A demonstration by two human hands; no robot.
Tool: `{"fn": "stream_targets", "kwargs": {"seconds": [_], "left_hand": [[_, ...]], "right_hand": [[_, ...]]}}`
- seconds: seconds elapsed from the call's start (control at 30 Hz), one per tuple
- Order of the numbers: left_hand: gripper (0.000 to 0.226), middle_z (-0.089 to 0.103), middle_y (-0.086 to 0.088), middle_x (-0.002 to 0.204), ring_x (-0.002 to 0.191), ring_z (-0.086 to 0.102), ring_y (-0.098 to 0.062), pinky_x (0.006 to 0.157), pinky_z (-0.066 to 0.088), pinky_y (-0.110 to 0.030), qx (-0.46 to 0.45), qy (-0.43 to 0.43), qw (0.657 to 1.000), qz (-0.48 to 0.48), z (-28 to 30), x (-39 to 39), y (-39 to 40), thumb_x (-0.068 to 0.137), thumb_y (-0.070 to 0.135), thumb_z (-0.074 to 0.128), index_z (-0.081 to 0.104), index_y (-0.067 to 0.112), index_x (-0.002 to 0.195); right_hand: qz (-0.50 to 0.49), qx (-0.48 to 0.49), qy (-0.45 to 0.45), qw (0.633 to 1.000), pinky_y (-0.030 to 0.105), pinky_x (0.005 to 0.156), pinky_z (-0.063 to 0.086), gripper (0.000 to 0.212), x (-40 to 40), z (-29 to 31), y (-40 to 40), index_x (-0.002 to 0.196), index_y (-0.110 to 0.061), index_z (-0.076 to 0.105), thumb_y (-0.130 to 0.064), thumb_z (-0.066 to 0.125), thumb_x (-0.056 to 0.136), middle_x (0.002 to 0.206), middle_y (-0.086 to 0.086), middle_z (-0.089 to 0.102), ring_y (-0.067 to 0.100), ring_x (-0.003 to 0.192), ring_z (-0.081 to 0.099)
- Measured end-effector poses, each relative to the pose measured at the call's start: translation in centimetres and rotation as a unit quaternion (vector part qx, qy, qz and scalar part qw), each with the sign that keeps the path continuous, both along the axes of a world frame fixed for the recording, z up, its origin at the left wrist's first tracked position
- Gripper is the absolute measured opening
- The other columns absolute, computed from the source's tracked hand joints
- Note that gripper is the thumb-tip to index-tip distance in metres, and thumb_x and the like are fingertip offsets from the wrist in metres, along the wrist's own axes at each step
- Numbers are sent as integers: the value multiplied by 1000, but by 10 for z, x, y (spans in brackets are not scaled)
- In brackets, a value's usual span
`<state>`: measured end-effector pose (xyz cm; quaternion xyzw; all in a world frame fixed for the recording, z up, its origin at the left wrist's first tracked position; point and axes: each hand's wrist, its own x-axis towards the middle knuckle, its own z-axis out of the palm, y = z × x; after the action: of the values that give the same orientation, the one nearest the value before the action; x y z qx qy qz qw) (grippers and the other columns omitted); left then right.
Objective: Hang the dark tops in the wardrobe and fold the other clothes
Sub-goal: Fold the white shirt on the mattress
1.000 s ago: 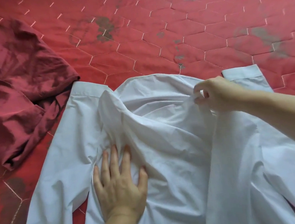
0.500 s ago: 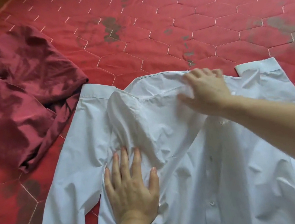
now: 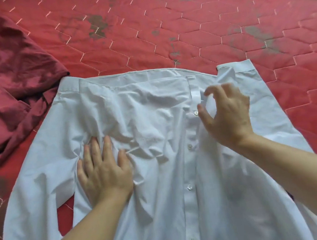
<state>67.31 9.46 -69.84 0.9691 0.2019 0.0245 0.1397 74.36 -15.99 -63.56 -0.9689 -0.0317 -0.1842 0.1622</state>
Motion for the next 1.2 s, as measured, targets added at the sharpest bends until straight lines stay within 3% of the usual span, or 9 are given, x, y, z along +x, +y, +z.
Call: {"fn": "stream_targets", "kwargs": {"seconds": [0.13, 0.33, 0.47, 0.63, 0.73, 0.83, 0.93, 1.03, 1.2], "left_hand": [[53, 24, -1, 161, 149, 12, -15, 119, 4, -36, -32, -17, 999, 12, 5, 0, 9, 98, 36, 44, 35, 25, 149], [52, 18, -7, 161, 147, 17, -28, 117, 12, -46, -42, 17, 995, 86, 25, -13, 39, 97, 34, 44, 36, 20, 147], [54, 20, 0, 161, 147, 15, -20, 115, -4, -41, -11, -64, 991, -121, 46, -6, -9, 91, 47, 40, 40, 34, 144], [64, -1, 12, 164, 149, -10, -13, 115, -14, -51, 51, 72, 965, -247, 18, 1, -46, 88, 68, 12, 12, 49, 150], [74, -3, 13, 163, 149, -12, -13, 118, -9, -49, 56, 71, 980, -175, -1, -9, -32, 81, 72, 4, 8, 48, 151], [74, 2, 12, 164, 150, -8, -14, 118, -6, -47, 49, 56, 984, -160, -1, -7, -34, 83, 73, 10, 11, 46, 152], [73, 2, 11, 164, 150, -7, -15, 119, -5, -48, 52, 64, 983, -166, 0, -8, -35, 84, 71, 10, 12, 45, 152], [73, 5, 9, 163, 151, -4, -17, 119, -2, -48, 64, 62, 982, -167, 0, -10, -33, 85, 70, 10, 17, 44, 152], [71, 24, 5, 160, 149, 16, -21, 117, 11, -52, 58, 62, 982, -169, 0, -7, -34, 86, 69, 20, 38, 38, 147]], "right_hand": [[-154, -46, 278, 947, 43, 88, 33, 49, -42, -12, -39, 107, -28, 53, -68, 51, 80, 111, 2, 56, 28, 110, 51], [-73, 77, 126, 986, 37, 71, 29, 23, -53, -2, -31, 75, -18, 49, -27, 47, 95, 77, -1, 51, 30, 78, 56], [-120, -109, 255, 953, 42, 83, 34, 21, -52, 8, -38, 104, -17, 54, -18, 48, 84, 109, 5, 52, 31, 105, 50], [173, -17, 71, 982, 40, 77, 48, 31, -17, 22, 16, 105, -8, 64, -5, 46, 80, 110, 10, 64, 35, 97, 61], [35, -6, 211, 977, 35, 71, 41, 15, 18, 1, 37, 104, -11, 51, -15, 43, 92, 115, 13, 58, 36, 102, 58], [-96, -31, 286, 953, 39, 79, 40, 39, 43, -13, 23, 120, -11, 49, -41, 47, 94, 126, 16, 54, 36, 114, 55], [-78, -91, 257, 959, 35, 69, 37, 22, 53, -20, 16, 93, -20, 52, -38, 40, 94, 108, 11, 64, 33, 98, 59], [-47, 13, 167, 985, 34, 63, 30, 19, 64, -16, 33, 76, -21, 42, -29, 41, 93, 90, 6, 61, 29, 83, 53], [8, 205, 228, 952, 41, 86, 42, 26, 75, -10, 67, 108, -16, 55, -34, 38, 100, 111, 7, 60, 28, 104, 55]]}}
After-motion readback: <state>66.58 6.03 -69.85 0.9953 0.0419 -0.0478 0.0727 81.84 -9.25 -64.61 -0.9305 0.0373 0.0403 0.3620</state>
